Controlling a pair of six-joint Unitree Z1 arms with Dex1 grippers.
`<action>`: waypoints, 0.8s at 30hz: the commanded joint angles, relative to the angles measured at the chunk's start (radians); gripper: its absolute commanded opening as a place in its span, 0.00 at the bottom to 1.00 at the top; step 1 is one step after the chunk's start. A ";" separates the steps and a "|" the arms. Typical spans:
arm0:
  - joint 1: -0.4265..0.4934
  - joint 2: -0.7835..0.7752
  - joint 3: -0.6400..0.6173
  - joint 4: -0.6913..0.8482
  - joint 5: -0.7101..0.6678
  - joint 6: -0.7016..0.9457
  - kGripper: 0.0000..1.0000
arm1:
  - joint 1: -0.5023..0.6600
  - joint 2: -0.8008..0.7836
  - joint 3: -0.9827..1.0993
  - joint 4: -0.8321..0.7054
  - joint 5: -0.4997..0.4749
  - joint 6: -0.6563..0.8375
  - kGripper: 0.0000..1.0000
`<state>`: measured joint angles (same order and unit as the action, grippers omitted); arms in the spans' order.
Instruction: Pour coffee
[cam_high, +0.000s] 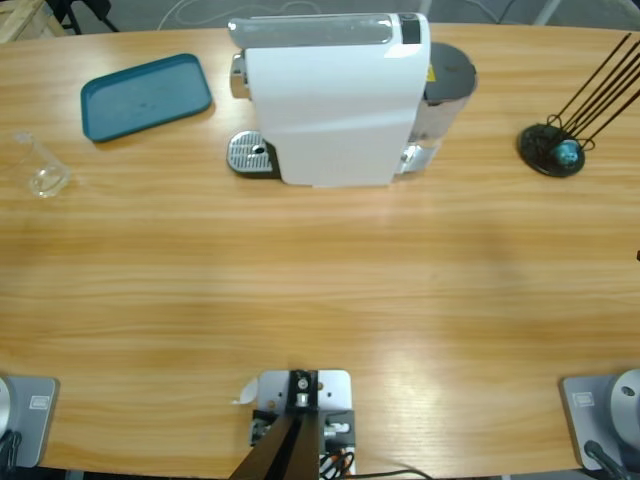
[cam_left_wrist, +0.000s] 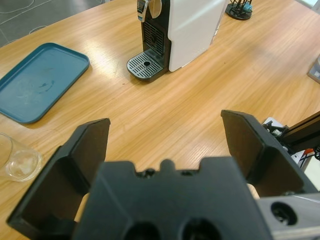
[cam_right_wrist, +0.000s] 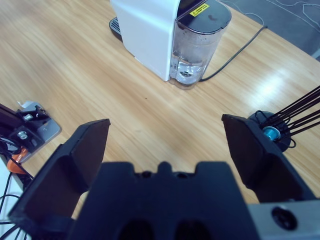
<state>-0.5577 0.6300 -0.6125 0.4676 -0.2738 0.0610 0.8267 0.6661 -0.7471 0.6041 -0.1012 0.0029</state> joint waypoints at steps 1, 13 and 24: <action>-0.008 0.010 0.007 0.008 -0.005 -0.009 0.97 | 0.011 -0.005 0.028 -0.004 -0.002 0.015 1.00; 0.051 0.313 -0.232 -0.083 0.062 -0.546 0.97 | 0.009 0.096 -0.015 0.033 -0.003 0.061 1.00; 0.106 0.945 -0.589 -0.126 -0.275 -0.833 0.98 | 0.009 0.014 0.008 0.022 0.003 0.078 1.00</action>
<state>-0.4820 1.3087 -1.1212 0.3575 -0.4240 -0.7382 0.8270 0.7260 -0.7581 0.6240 -0.1013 0.0612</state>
